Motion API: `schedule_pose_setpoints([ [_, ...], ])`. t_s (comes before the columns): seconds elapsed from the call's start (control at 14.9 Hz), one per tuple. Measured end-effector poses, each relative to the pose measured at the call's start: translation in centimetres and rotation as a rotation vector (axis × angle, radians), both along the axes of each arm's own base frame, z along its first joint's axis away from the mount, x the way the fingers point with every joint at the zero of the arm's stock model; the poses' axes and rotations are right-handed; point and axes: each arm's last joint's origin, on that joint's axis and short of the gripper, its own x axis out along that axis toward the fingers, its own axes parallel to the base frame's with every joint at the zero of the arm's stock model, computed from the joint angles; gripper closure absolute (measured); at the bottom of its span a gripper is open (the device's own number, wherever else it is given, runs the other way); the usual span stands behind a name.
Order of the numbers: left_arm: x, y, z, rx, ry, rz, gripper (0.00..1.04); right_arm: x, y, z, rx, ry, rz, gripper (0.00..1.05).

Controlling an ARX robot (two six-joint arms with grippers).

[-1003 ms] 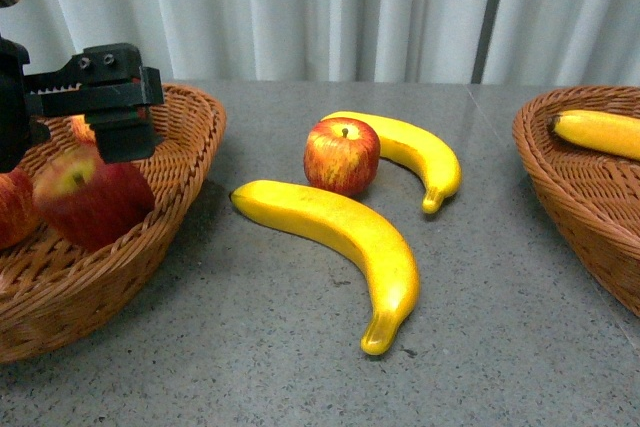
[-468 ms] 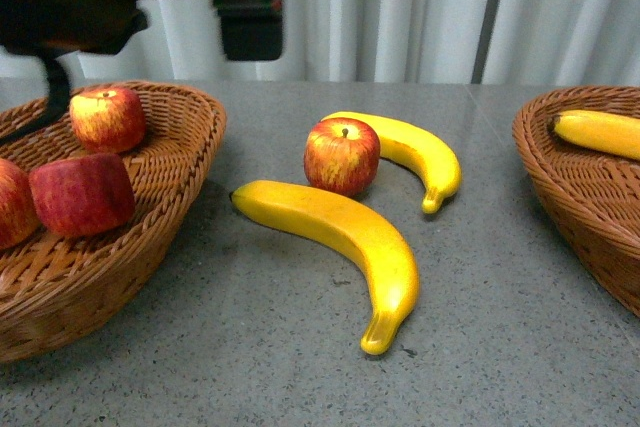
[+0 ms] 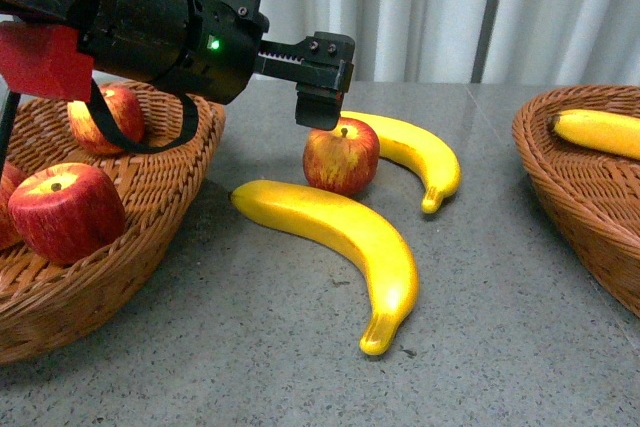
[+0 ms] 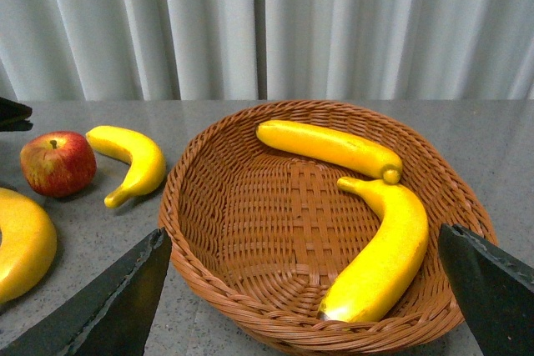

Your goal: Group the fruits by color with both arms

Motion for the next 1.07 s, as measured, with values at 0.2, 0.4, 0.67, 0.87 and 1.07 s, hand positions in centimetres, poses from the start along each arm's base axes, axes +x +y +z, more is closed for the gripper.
schedule_pose_setpoints([
  [0.2, 0.6, -1.0, -0.4, 0.008, 0.002, -0.106, 0.07, 0.0, 0.0, 0.0, 0.0, 0.0, 0.0, 0.07],
  [0.4, 1.2, -1.8, -1.7, 0.035, 0.027, -0.173, 0.07, 0.0, 0.0, 0.0, 0.0, 0.0, 0.0, 0.07],
  [0.67, 3.1, -3.1, -4.6, 0.084, 0.08, -0.237, 0.07, 0.0, 0.0, 0.0, 0.0, 0.0, 0.0, 0.07],
  [0.87, 3.2, -3.3, -5.2, 0.096, 0.104, -0.257, 0.18, 0.0, 0.0, 0.0, 0.0, 0.0, 0.0, 0.07],
  [1.07, 3.3, -3.3, -5.1, 0.095, 0.101, -0.255, 0.29, 0.0, 0.0, 0.0, 0.0, 0.0, 0.0, 0.07],
])
